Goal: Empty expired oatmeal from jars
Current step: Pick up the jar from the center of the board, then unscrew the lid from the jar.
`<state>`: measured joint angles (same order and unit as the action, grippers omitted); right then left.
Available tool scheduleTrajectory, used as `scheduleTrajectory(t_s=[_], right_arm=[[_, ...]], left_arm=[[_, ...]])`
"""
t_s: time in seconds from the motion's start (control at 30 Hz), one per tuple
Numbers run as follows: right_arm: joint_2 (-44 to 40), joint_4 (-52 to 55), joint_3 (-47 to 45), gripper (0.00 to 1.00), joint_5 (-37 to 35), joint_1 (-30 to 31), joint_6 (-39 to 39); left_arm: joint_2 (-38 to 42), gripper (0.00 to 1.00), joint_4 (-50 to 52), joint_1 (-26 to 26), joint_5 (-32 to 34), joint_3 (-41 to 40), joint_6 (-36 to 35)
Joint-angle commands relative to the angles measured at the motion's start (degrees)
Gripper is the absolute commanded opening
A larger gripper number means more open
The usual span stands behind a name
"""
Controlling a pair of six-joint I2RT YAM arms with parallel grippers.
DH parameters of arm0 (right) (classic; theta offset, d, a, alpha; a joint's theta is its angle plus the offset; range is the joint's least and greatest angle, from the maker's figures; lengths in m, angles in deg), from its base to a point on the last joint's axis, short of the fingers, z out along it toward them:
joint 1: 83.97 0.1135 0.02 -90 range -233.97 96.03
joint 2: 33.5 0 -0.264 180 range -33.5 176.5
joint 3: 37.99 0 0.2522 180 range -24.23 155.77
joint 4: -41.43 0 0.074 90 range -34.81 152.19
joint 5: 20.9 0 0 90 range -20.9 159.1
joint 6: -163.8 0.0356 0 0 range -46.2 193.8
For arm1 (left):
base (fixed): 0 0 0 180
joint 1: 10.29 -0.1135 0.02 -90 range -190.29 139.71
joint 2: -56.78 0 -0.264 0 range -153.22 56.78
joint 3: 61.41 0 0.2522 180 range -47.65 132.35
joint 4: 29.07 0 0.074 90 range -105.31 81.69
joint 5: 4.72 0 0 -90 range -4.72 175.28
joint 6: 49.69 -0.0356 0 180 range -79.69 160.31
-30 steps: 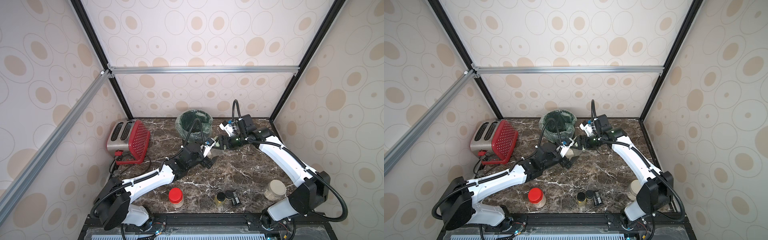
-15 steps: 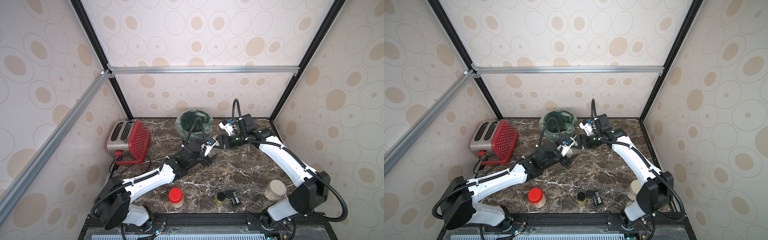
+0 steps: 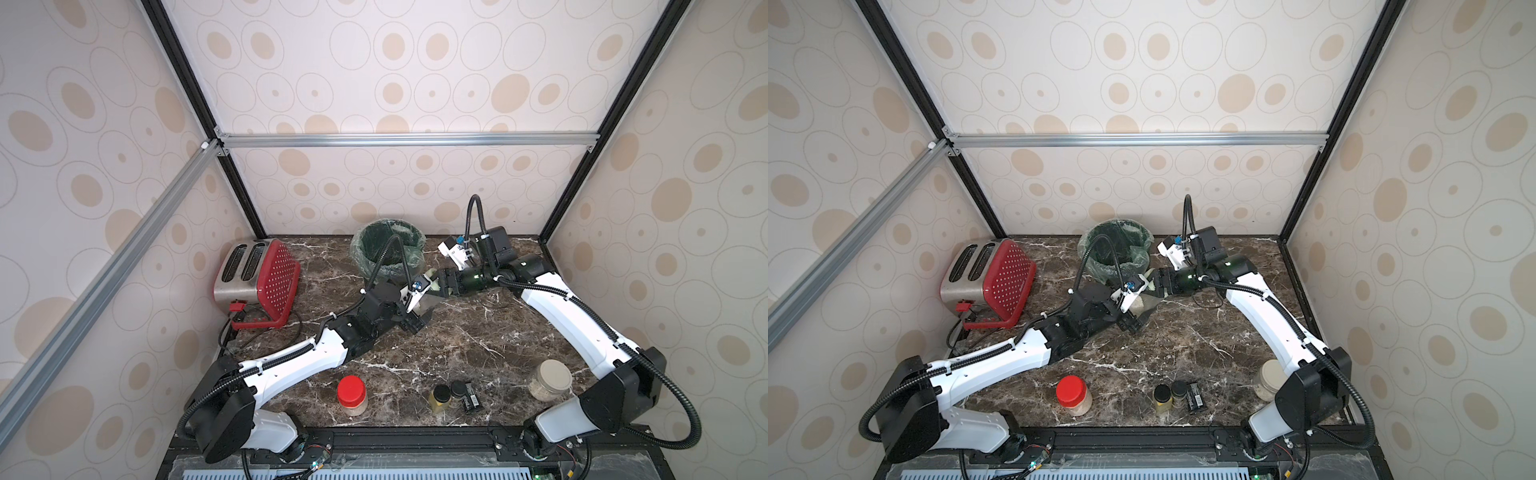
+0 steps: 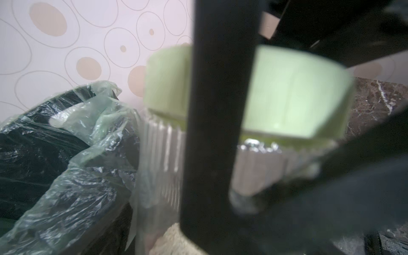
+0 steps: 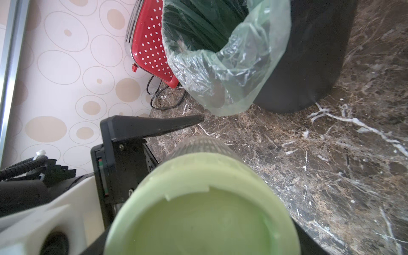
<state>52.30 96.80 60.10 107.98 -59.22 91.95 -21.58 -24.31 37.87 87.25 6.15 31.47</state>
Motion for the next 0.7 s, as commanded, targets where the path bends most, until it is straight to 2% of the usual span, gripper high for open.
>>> scheduleTrajectory(t_s=[0.0,0.13,0.23,0.33,0.43,0.57,0.67], right_arm=[[-1.9,-1.7,2.2,0.47,3.8,0.2,-0.1],[-1.8,-2.1,2.2,0.47,4.5,0.2,0.2],[-1.7,-2.1,2.1,0.47,4.9,0.2,0.3],[-1.8,-1.9,2.1,0.49,4.7,0.2,0.1],[-1.5,-1.4,2.3,0.52,4.3,0.2,-0.2],[-1.1,0.1,3.4,0.71,3.3,0.1,-0.9],[-1.2,2.1,4.8,0.88,2.2,-0.4,-1.3]], left_arm=[[1.6,0.96,0.1,-0.8,0.8,0.5,-2.9],[1.7,0.89,0.1,-1.3,0.6,0.6,-3.6],[2.1,0.79,0.0,-1.6,0.7,0.7,-3.9],[2.5,0.60,-0.1,-1.7,1.5,0.9,-4.2],[2.9,0.36,0.5,-1.7,2.2,1.5,-4.3],[3.5,0.00,1.3,-1.7,2.4,2.5,-4.5],[4.0,0.00,2.1,-1.7,2.4,2.8,-5.3]])
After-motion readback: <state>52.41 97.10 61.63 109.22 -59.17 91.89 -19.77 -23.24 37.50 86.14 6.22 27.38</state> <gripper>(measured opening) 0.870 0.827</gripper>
